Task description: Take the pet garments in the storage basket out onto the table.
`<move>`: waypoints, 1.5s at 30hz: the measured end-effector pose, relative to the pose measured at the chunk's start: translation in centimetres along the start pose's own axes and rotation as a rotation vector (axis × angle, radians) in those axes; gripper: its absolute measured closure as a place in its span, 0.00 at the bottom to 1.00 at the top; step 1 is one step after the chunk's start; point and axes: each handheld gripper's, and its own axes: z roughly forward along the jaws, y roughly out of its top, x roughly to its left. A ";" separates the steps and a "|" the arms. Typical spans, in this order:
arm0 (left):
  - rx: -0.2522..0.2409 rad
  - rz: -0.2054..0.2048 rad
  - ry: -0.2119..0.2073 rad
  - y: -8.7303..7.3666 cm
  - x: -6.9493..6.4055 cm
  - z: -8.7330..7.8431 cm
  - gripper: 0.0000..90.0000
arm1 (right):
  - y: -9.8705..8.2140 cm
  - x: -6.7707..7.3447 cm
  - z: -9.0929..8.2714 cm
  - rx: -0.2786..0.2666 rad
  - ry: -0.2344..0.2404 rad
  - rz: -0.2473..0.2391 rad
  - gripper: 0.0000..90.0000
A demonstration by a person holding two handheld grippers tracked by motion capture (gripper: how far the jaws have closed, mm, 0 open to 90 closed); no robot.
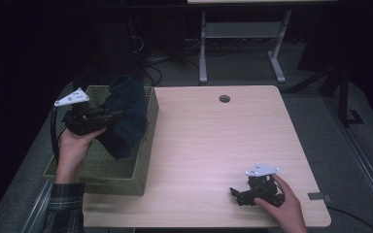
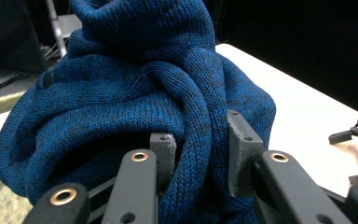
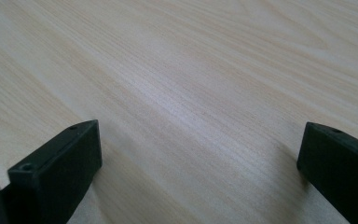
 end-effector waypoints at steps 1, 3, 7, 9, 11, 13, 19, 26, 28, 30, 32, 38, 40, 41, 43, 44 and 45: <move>-0.002 0.006 -0.006 0.2 -0.2 0.1 0.76 | 0.0 0.0 0.0 0.000 0.000 0.000 0.00; -0.006 0.011 -0.013 0.5 -0.4 0.2 0.76 | 0.0 0.0 0.0 0.000 0.000 0.000 0.00; -0.017 0.028 -0.030 1.4 -1.2 0.8 0.76 | 0.0 0.0 0.0 0.000 0.001 0.002 0.00; -0.023 0.035 -0.036 1.7 -1.5 1.1 0.76 | 0.0 0.0 0.0 0.000 0.002 0.004 0.00; -0.029 0.038 -0.049 2.1 -1.9 1.5 0.76 | 0.0 0.0 0.0 -0.001 0.002 0.004 0.00; -0.034 0.047 -0.063 2.6 -2.3 2.1 0.76 | 0.0 0.0 0.0 0.000 0.003 0.003 0.00; -0.045 0.058 -0.097 3.7 -3.4 3.7 0.76 | 0.0 0.0 0.0 0.000 0.002 0.003 0.00; -0.042 0.074 -0.133 4.5 -4.8 5.6 0.76 | 0.0 0.0 0.0 -0.001 0.001 0.000 0.00; -0.040 0.076 -0.140 4.6 -5.2 6.2 0.76 | 0.0 0.0 0.0 -0.002 0.001 0.000 0.00; -0.041 0.079 -0.152 4.7 -5.7 6.9 0.76 | 0.0 0.0 0.0 -0.001 0.001 0.000 0.00; -0.042 0.079 -0.158 4.8 -5.9 7.3 0.76 | 0.0 0.0 0.0 -0.002 0.001 0.000 0.00; -0.033 0.088 -0.186 5.0 -7.2 8.9 0.76 | 0.0 0.0 0.0 -0.002 0.001 0.000 0.00; -0.028 0.093 -0.200 5.1 -7.8 9.7 0.76 | 0.0 0.0 0.0 -0.002 0.001 0.001 0.00; -0.028 0.093 -0.200 5.1 -7.8 9.7 0.76 | 0.0 0.0 0.0 -0.002 0.001 0.001 0.00; -0.022 0.099 -0.213 5.1 -8.5 10.7 0.76 | 0.0 0.0 0.0 -0.002 0.001 0.000 0.00; -0.022 0.099 -0.213 5.1 -8.5 10.7 0.76 | 0.0 0.0 0.0 -0.002 0.001 0.000 0.00; -0.017 0.102 -0.216 5.2 -8.7 11.0 0.76 | 0.0 0.0 0.0 -0.002 0.001 0.001 0.00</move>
